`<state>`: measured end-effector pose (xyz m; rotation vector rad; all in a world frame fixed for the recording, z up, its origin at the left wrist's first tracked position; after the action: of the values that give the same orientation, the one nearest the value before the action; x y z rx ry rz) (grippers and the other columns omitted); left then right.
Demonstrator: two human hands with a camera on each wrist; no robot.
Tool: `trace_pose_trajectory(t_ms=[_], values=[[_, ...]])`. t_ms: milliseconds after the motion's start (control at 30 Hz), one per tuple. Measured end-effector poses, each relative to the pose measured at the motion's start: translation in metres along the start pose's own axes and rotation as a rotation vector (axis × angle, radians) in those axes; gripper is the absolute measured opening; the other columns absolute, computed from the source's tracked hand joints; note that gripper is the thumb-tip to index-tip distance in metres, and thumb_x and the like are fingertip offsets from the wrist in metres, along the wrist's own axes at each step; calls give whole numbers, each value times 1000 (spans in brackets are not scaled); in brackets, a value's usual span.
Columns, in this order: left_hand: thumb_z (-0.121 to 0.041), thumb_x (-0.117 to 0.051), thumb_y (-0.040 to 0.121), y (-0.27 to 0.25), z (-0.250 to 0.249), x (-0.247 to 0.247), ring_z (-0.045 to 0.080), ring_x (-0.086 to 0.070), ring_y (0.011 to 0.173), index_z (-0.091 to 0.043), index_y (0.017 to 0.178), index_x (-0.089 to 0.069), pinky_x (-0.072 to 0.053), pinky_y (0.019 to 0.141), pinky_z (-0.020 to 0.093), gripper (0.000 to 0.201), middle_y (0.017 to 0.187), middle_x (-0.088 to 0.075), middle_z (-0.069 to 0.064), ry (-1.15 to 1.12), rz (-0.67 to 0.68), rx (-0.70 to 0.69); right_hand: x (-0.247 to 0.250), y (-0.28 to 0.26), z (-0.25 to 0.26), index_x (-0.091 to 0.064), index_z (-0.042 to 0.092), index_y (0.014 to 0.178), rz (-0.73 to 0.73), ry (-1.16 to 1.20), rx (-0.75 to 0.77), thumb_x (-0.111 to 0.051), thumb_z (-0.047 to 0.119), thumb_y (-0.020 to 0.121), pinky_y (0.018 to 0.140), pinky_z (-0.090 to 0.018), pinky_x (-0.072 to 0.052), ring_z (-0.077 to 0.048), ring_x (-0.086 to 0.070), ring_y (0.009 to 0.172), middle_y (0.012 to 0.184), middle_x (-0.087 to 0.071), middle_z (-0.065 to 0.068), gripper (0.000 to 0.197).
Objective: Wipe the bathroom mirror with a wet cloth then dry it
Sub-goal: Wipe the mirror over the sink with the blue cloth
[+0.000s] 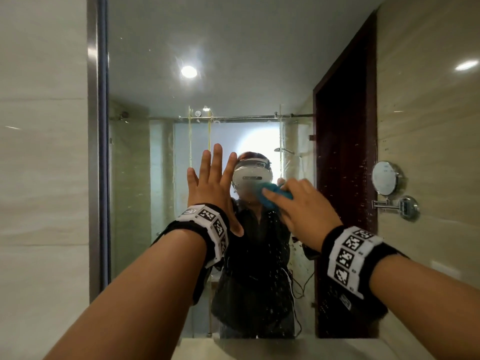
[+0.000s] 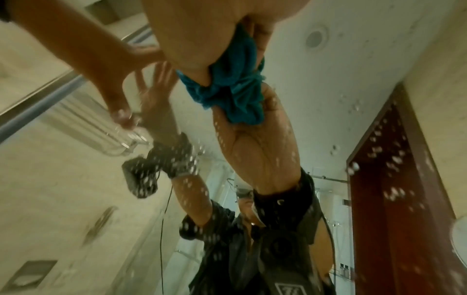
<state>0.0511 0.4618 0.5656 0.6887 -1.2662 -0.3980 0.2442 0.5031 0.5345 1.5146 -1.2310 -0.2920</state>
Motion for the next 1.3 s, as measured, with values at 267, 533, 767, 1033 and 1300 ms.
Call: trace_pose_trajectory(t_ms=[267, 533, 767, 1033, 1300], values=[[-72, -80, 39, 1, 2, -1, 31, 35, 136, -27, 137, 40, 4, 114, 57, 161, 143, 47, 7, -13, -3, -13, 26, 48, -24, -42, 24, 139, -89, 74, -304, -57, 12, 89, 86, -30, -43, -24, -40, 105, 117, -44, -10, 54], [-73, -79, 39, 0, 1, 0, 31, 36, 135, -26, 136, 41, 5, 114, 57, 162, 142, 48, 8, -3, 3, -3, 8, 49, 2, -47, 26, 133, -7, 100, -150, -65, 17, 84, 89, -32, -47, -25, -43, 110, 123, -45, -8, 53], [-74, -79, 39, 0, 0, -1, 31, 35, 136, -26, 135, 42, 4, 114, 57, 162, 142, 47, 8, 5, -2, -2, 11, 18, 1, -56, 26, 127, 114, 61, 29, -73, 22, 77, 65, -36, -55, -24, -52, 91, 106, -53, -8, 52], [-73, -80, 38, 1, 2, -3, 31, 35, 136, -27, 136, 41, 1, 114, 59, 162, 144, 46, 7, -19, -6, -16, 23, 39, -18, -42, 27, 139, -106, 102, -407, -52, 21, 93, 84, -29, -42, -19, -33, 103, 121, -39, -8, 47], [-72, -80, 39, -1, -1, -2, 30, 34, 137, -26, 137, 40, 0, 115, 58, 162, 144, 45, 8, -6, -11, 11, -13, -11, 32, -60, 27, 122, 145, 16, -21, -85, 18, 63, 56, -31, -52, -26, -56, 87, 104, -57, -9, 65]])
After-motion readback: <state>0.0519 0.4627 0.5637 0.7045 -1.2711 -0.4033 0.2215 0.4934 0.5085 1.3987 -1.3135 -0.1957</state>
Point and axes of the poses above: each hand's wrist, its own y-axis towards the middle knuckle, its own x-axis out of the back of the hand, z = x × y, the point moved 1 cm from there along y, towards the middle knuckle
